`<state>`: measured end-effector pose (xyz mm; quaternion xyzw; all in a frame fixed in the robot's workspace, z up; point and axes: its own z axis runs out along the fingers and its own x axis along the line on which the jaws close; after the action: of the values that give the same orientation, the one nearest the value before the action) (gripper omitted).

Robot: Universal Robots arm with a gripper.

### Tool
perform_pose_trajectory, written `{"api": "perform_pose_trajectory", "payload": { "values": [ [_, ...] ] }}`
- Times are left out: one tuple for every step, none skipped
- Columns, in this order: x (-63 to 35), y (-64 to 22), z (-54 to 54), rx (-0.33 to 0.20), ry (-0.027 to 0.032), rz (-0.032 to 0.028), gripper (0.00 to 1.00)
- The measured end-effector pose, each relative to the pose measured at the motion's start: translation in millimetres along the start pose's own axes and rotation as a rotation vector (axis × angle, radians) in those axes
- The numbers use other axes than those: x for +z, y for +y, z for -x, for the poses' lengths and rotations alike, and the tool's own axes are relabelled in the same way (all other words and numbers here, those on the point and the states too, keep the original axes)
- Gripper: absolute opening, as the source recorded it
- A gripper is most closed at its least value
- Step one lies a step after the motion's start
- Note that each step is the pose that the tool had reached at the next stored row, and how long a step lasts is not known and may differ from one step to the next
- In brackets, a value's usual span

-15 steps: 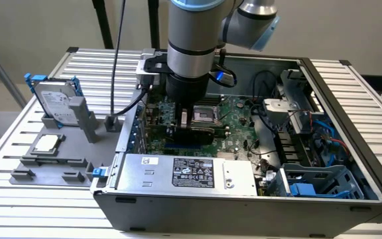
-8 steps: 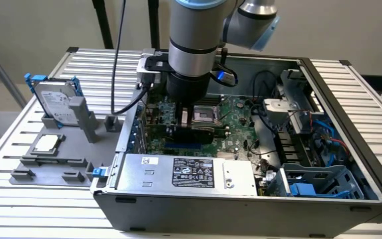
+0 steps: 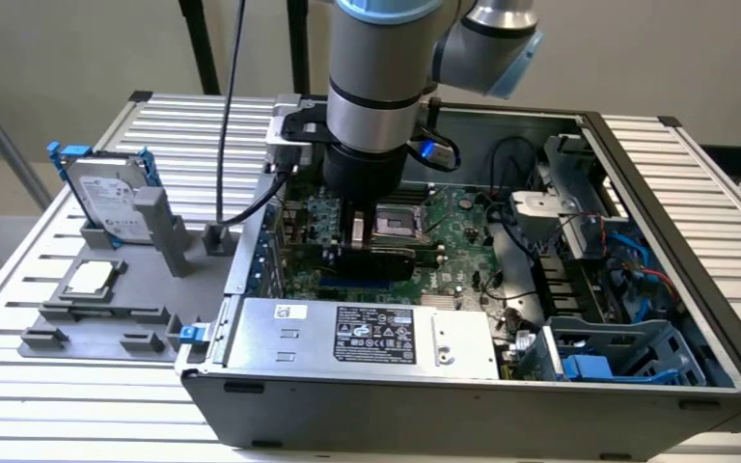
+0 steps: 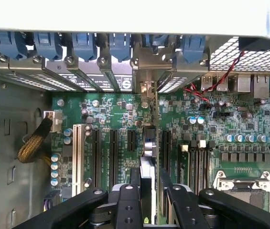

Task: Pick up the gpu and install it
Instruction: 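Insert the gpu into the slot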

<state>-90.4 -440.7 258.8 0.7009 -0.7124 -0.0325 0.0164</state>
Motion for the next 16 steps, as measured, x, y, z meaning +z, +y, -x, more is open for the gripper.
{"api": "perform_pose_trajectory", "payload": {
  "values": [
    [0.1,0.0,0.0,0.000,0.0001,0.0000,0.27],
    [0.2,0.0,0.0,0.000,0.0000,-0.0001,0.27],
    [0.4,-0.1,0.0,0.000,-0.0001,-0.0002,0.27],
    [0.4,-0.1,-0.1,0.000,0.0001,-0.0003,0.27],
    [0.5,0.0,-0.2,0.000,0.0006,-0.0002,0.27],
    [0.5,-0.1,-0.3,0.000,0.0012,-0.0001,0.27],
    [0.6,-0.1,-0.6,0.000,0.0020,0.0002,0.27],
    [0.5,-0.2,-0.8,0.000,0.0028,0.0006,0.27],
    [0.5,-0.2,-1.0,0.000,0.0039,0.0011,0.27],
    [0.6,-0.2,-1.2,0.000,0.0047,0.0018,0.27],
    [0.6,-0.1,-1.3,0.000,0.0055,0.0023,0.27],
    [0.6,-0.1,-1.3,0.000,0.0062,0.0026,0.27],
    [0.6,-0.1,-1.3,0.001,0.0066,0.0028,0.27],
    [0.6,-0.1,-1.3,0.001,0.0068,0.0028,0.27],
    [0.6,-0.1,-1.3,0.001,0.0069,0.0029,0.27],
    [0.7,-0.1,-1.2,0.001,0.0067,0.0028,0.27]
  ]
}}
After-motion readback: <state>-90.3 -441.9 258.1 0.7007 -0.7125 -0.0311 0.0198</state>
